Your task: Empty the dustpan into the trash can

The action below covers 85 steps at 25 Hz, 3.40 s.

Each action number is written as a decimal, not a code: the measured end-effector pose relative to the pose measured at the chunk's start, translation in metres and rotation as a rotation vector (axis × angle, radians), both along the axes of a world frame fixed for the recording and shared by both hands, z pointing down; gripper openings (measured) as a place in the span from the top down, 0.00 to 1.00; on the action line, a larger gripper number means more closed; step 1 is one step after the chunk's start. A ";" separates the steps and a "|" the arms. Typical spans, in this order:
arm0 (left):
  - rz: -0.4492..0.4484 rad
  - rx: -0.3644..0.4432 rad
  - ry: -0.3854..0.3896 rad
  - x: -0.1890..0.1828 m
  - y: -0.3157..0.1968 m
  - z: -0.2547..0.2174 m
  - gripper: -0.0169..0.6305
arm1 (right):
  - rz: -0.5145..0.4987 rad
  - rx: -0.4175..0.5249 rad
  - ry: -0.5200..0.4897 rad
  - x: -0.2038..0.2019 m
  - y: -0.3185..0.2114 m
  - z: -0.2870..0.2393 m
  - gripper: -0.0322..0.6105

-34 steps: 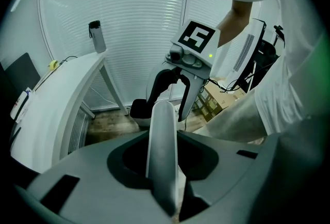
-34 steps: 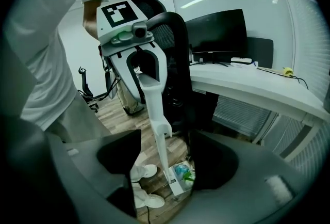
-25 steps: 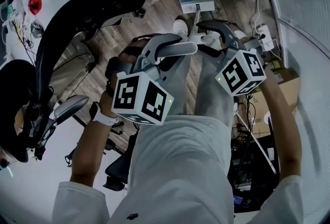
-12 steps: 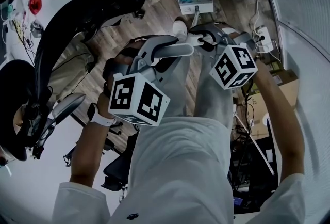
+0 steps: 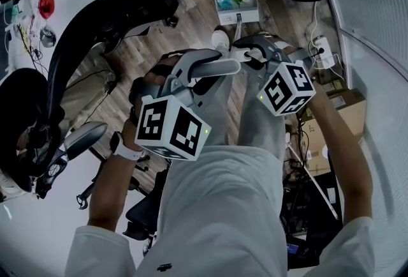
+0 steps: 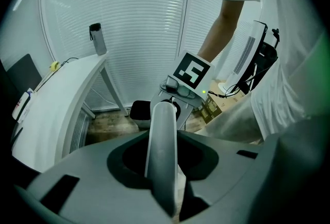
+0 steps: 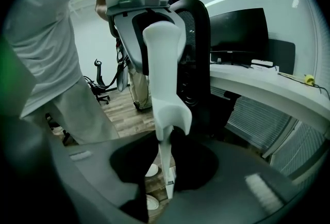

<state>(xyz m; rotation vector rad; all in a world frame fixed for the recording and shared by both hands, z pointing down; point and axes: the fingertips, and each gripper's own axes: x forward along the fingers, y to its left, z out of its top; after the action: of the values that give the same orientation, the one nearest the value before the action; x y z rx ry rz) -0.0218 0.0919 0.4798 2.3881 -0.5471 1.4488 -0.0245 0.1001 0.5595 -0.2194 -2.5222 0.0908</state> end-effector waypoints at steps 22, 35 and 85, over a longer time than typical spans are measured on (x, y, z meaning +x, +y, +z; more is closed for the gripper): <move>-0.008 0.027 0.022 0.018 0.015 -0.081 0.80 | 0.035 0.057 0.000 0.018 0.013 -0.080 0.81; 0.009 0.072 0.052 0.029 0.006 -0.149 0.80 | 0.097 0.105 0.002 0.027 0.002 -0.148 0.81; 0.173 0.333 0.204 0.125 -0.053 -0.288 0.80 | 0.318 0.307 0.087 0.127 -0.067 -0.288 0.81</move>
<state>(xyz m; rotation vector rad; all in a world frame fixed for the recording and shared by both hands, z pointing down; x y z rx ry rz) 0.1029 0.0393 0.1913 2.8674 -0.5810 1.2362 0.1023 0.0327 0.2720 0.3028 -2.4239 -0.1575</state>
